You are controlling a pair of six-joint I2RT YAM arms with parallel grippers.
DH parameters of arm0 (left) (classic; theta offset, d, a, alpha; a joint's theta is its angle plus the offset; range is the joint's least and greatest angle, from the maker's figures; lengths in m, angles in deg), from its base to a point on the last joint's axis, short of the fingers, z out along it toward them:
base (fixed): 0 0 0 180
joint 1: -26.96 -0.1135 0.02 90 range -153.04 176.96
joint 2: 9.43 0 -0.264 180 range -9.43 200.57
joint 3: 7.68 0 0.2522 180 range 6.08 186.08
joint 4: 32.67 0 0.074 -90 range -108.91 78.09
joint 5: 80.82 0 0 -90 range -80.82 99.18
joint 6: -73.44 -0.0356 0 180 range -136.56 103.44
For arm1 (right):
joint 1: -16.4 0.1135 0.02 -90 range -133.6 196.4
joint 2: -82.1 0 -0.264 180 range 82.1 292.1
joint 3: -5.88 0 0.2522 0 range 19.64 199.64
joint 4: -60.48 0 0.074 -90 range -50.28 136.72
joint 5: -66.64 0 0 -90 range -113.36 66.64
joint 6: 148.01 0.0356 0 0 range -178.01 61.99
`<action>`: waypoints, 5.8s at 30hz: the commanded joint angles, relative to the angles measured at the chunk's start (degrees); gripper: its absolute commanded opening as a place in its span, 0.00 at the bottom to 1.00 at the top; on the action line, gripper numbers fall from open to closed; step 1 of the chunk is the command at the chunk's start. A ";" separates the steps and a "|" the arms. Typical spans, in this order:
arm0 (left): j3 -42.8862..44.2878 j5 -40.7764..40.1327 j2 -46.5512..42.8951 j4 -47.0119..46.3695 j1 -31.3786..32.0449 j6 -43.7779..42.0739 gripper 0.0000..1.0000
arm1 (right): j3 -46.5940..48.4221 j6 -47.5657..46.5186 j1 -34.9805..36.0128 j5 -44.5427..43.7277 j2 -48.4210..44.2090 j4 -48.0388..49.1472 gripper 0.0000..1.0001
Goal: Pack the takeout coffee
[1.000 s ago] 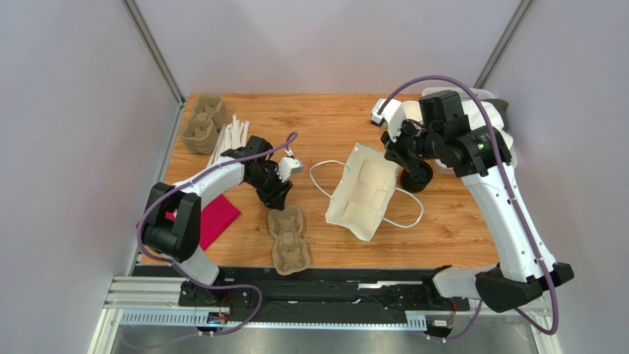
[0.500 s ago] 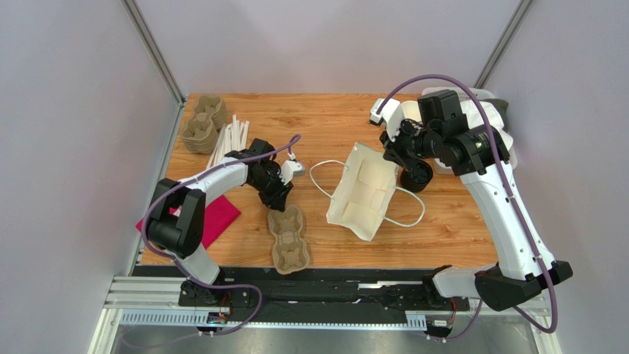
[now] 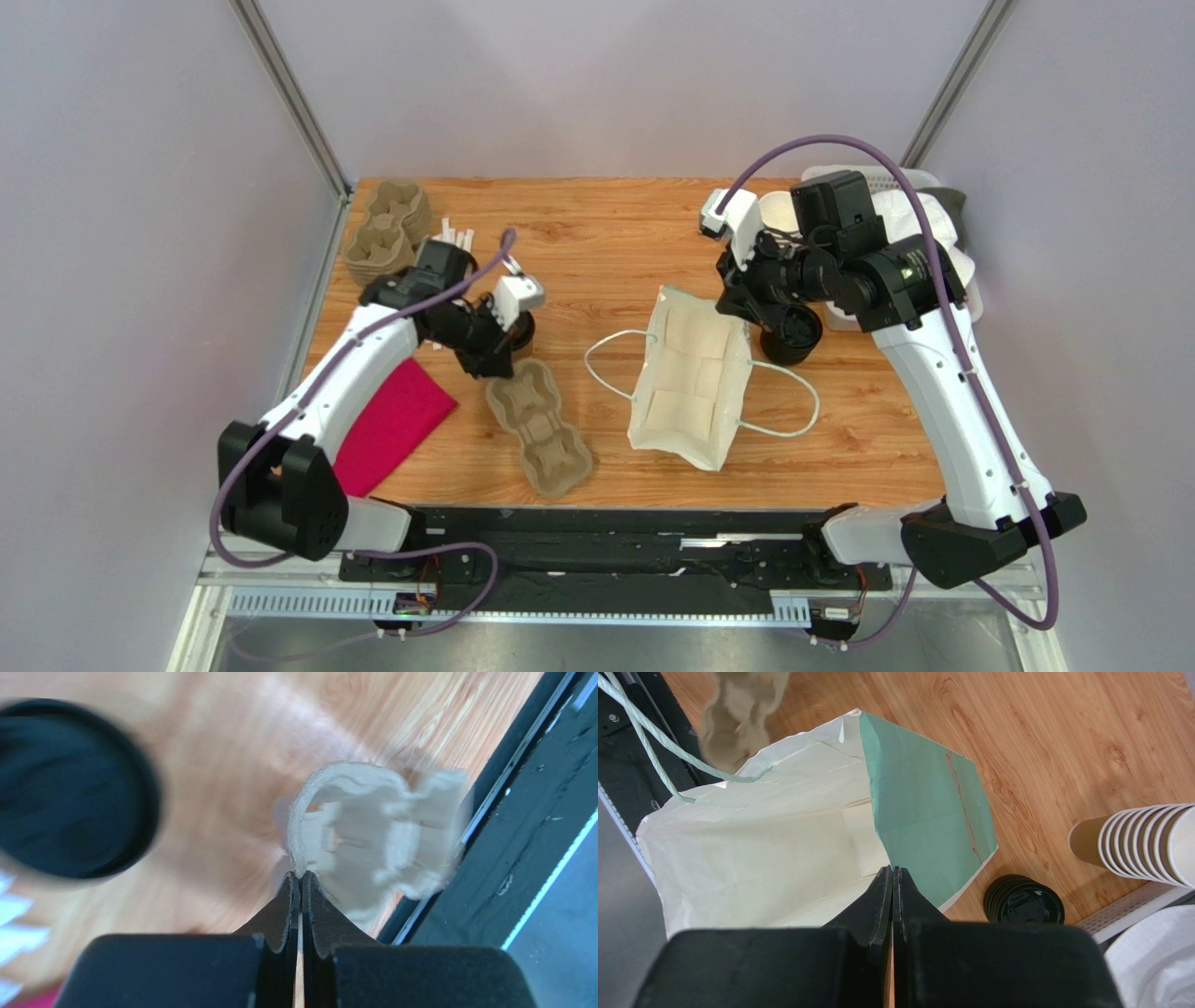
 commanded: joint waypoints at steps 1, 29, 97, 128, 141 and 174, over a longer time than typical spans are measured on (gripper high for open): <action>15.82 1.42 -6.85 16.69 -5.84 -6.89 0.00 | 0.88 3.63 0.65 4.65 -1.19 -0.86 0.00; 72.91 -21.86 -2.65 14.60 34.46 -0.83 0.00 | 2.81 14.53 1.00 -0.17 4.08 6.00 0.00; 42.77 -33.22 -3.26 5.55 53.39 -8.93 0.00 | 14.06 -5.68 1.26 -11.17 19.11 -14.22 0.46; 44.17 -36.29 -2.38 4.94 53.48 -12.18 0.00 | 13.63 0.65 10.21 -10.01 11.38 -14.49 0.00; 40.32 -42.44 -0.53 1.95 56.20 -16.83 0.00 | 10.45 1.17 15.68 -11.08 7.25 -13.78 0.00; 26.96 -55.63 -1.32 -10.61 62.36 -22.02 0.00 | 12.65 -0.58 17.35 -3.78 6.89 -15.80 0.00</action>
